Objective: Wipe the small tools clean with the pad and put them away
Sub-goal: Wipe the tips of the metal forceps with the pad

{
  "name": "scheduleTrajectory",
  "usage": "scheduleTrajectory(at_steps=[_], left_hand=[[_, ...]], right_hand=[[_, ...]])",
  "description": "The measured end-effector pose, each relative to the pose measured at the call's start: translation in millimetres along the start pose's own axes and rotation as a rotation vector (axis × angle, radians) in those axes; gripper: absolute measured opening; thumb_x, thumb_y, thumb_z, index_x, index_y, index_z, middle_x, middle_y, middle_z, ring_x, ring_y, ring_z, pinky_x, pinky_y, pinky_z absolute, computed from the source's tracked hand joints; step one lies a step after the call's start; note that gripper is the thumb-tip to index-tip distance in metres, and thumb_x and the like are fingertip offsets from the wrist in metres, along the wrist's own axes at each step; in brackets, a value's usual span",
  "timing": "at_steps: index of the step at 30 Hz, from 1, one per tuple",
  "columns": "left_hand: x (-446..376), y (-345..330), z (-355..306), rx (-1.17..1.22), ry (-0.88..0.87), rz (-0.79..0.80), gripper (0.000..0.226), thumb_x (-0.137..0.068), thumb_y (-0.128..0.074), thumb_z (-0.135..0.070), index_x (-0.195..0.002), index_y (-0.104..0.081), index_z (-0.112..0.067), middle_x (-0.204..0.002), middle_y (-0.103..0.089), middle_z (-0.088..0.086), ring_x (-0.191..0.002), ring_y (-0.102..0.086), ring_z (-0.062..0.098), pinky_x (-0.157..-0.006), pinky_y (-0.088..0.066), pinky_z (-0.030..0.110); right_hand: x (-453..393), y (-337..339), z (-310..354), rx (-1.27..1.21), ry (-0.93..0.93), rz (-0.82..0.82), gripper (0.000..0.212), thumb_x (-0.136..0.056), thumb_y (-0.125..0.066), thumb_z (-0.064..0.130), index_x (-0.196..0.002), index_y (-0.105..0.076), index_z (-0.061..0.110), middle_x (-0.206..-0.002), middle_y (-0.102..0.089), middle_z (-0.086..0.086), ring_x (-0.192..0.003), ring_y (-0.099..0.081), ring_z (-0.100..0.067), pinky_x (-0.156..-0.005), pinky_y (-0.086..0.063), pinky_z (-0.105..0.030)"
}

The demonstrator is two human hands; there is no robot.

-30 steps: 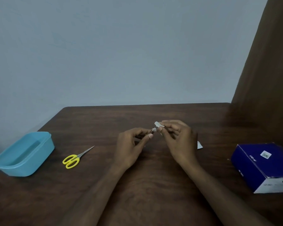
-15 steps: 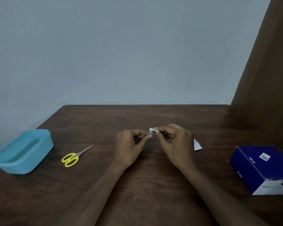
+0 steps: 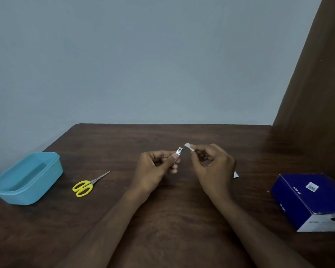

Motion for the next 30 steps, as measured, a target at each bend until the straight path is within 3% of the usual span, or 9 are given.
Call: scheduleTrajectory(at_steps=[8, 12, 14, 16, 19, 22, 25, 30], left_hand=[[1, -3, 3, 0.044, 0.046, 0.077, 0.017, -0.096, -0.075, -0.005, -0.110, -0.080, 0.005, -0.085, -0.077, 0.012, -0.081, -0.072, 0.015, -0.074, -0.064, 0.023], [1, -1, 4, 0.026, 0.057, 0.037, 0.017, -0.093, -0.080, -0.003, -0.109, -0.081, 0.001, -0.083, -0.079, 0.008, -0.078, -0.073, 0.013, -0.075, -0.065, 0.026], [1, 1, 3, -0.060, 0.023, -0.013, 0.014, -0.092, -0.082, -0.004, -0.106, -0.084, -0.006, -0.081, -0.080, 0.003, -0.075, -0.075, 0.012, -0.078, -0.067, 0.032], [1, 4, 2, -0.297, -0.068, -0.092, 0.015, -0.090, -0.086, -0.010, -0.102, -0.087, -0.018, -0.078, -0.081, -0.004, -0.073, -0.077, 0.007, -0.078, -0.067, 0.032], [6, -2, -9, -0.575, -0.245, -0.144, 0.030, -0.086, -0.088, -0.015, -0.114, -0.084, -0.026, -0.078, -0.080, -0.015, -0.071, -0.074, -0.001, -0.075, -0.064, 0.023], [14, -9, -18, -0.775, -0.373, -0.106, 0.069, -0.085, -0.089, -0.027, -0.145, -0.057, -0.042, -0.082, -0.076, -0.023, -0.075, -0.073, -0.002, -0.072, -0.060, 0.020], [21, -8, -28, -0.935, -0.385, -0.178, 0.069, -0.086, -0.083, -0.042, -0.135, -0.034, -0.046, -0.081, -0.073, -0.031, -0.077, -0.072, 0.000, -0.061, -0.050, 0.025], [20, -5, -31, -0.901, -0.397, -0.237, 0.062, -0.086, -0.083, -0.040, -0.119, -0.030, -0.039, -0.079, -0.074, -0.028, -0.071, -0.073, 0.005, -0.058, -0.045, 0.026]], right_hand=[[9, -18, 3, -0.030, 0.022, 0.217, 0.010, -0.086, -0.084, 0.010, -0.088, -0.085, 0.019, -0.077, -0.073, 0.010, -0.068, -0.069, -0.006, -0.063, -0.054, -0.025], [9, -25, -19, -0.170, -0.293, 0.330, 0.015, -0.085, -0.083, 0.011, -0.083, -0.084, 0.025, -0.076, -0.079, 0.012, -0.069, -0.072, -0.003, -0.068, -0.058, -0.028], [5, -21, -25, -0.201, -0.366, 0.238, 0.011, -0.087, -0.084, 0.014, -0.084, -0.083, 0.025, -0.076, -0.078, 0.012, -0.070, -0.072, -0.005, -0.070, -0.059, -0.030], [1, -10, -25, -0.165, -0.368, 0.092, 0.011, -0.088, -0.084, 0.014, -0.085, -0.083, 0.024, -0.075, -0.077, 0.013, -0.068, -0.071, -0.002, -0.069, -0.060, -0.031], [-4, 1, -13, -0.040, -0.184, -0.010, 0.021, -0.087, -0.079, 0.004, -0.095, -0.083, 0.023, -0.080, -0.074, 0.011, -0.071, -0.071, -0.006, -0.070, -0.060, -0.035], [-2, 0, 3, 0.014, 0.059, 0.044, 0.031, -0.087, -0.076, -0.002, -0.106, -0.084, 0.020, -0.088, -0.069, 0.006, -0.078, -0.066, -0.008, -0.074, -0.054, -0.027], [7, -15, 11, 0.109, 0.233, 0.214, 0.028, -0.084, -0.077, -0.002, -0.105, -0.083, 0.016, -0.087, -0.063, 0.002, -0.083, -0.060, -0.019, -0.075, -0.051, -0.032], [6, -24, 9, 0.169, 0.327, 0.289, 0.024, -0.084, -0.079, -0.004, -0.101, -0.082, 0.012, -0.083, -0.056, -0.001, -0.081, -0.054, -0.020, -0.071, -0.046, -0.029]])
Point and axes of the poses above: each hand's wrist, its own x-axis away from the middle knuckle, its own y-axis out of the back of the hand, z = x × y, the point moved 5 cm from there along -x, towards the middle knuckle
